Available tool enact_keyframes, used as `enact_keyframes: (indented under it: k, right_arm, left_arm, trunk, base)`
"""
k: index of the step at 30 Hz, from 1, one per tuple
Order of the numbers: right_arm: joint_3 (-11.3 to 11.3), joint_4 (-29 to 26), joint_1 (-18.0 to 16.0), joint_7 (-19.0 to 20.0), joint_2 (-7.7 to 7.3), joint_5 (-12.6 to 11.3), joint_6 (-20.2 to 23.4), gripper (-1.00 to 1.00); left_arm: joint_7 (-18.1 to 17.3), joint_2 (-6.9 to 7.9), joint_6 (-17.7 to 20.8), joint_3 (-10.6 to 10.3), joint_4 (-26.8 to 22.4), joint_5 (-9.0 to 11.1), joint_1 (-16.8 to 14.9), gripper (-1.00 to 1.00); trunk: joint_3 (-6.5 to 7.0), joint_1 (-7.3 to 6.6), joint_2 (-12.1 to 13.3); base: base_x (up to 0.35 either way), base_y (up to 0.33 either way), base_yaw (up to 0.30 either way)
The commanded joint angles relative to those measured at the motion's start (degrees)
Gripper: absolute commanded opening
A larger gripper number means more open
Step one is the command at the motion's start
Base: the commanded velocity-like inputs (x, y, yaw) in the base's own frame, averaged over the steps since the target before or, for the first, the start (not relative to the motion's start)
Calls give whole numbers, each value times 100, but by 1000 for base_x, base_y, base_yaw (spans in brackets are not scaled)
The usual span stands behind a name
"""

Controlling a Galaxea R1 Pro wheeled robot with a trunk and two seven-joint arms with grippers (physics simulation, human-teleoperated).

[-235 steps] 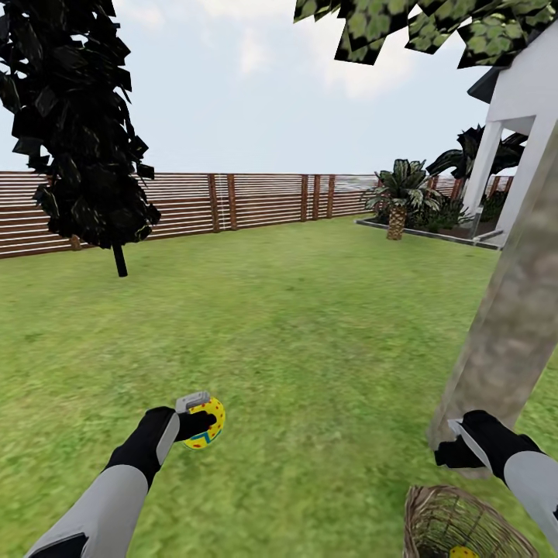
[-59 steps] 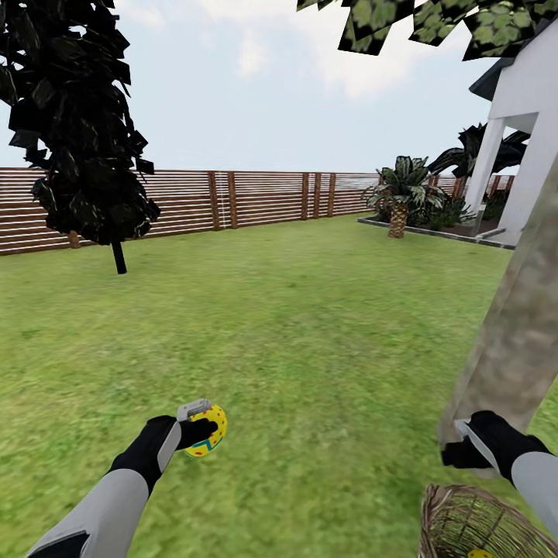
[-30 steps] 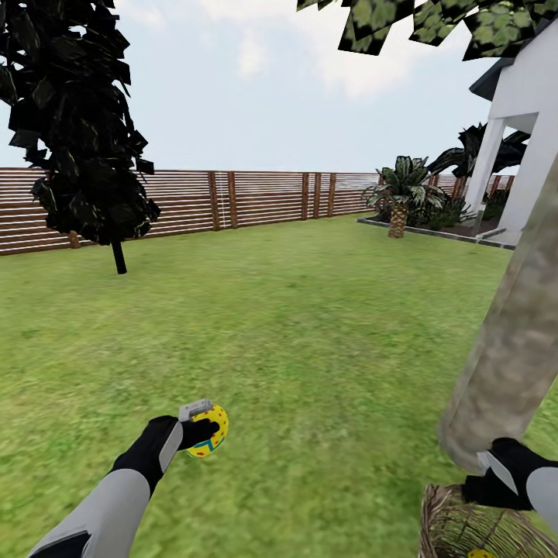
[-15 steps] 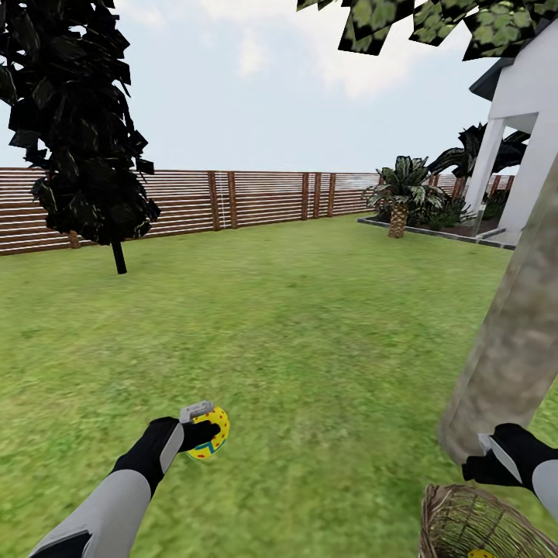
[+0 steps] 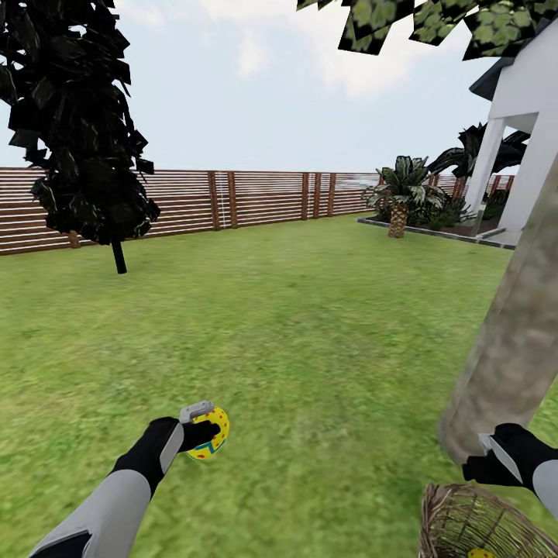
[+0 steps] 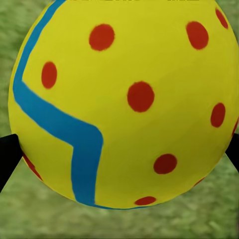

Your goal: Take the three Easter eggs out of the wicker basket on the lawn in the garden, then place them on the lawn next to a single tree (choose any tree) so that all three eggs are next to the same tree and none are left in the basket.

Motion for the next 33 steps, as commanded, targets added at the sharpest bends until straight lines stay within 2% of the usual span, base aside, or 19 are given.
enact_keyframes:
  k: [1, 18, 33]
  right_arm:
    - [44, -10, -2, 7, -10, -53, 28, 100]
    - [41, -10, -2, 8, -115, -70, 19, 100]
    - [53, -7, -2, 6, -115, -71, 18, 100]
  left_arm:
    - [-27, -9, 35, 44, -12, -22, -3, -100]
    - [-27, -7, 35, 44, -11, -19, -3, -100]
    - [-36, 4, 35, 44, -28, -19, -3, -100]
  trunk:
    - [-25, 22, -45]
    - [-330, 396, -727]
    - [-599, 725, -1328]
  base:
    - [0, 0, 0]
    - [0, 0, 0]
    - [0, 0, 0]
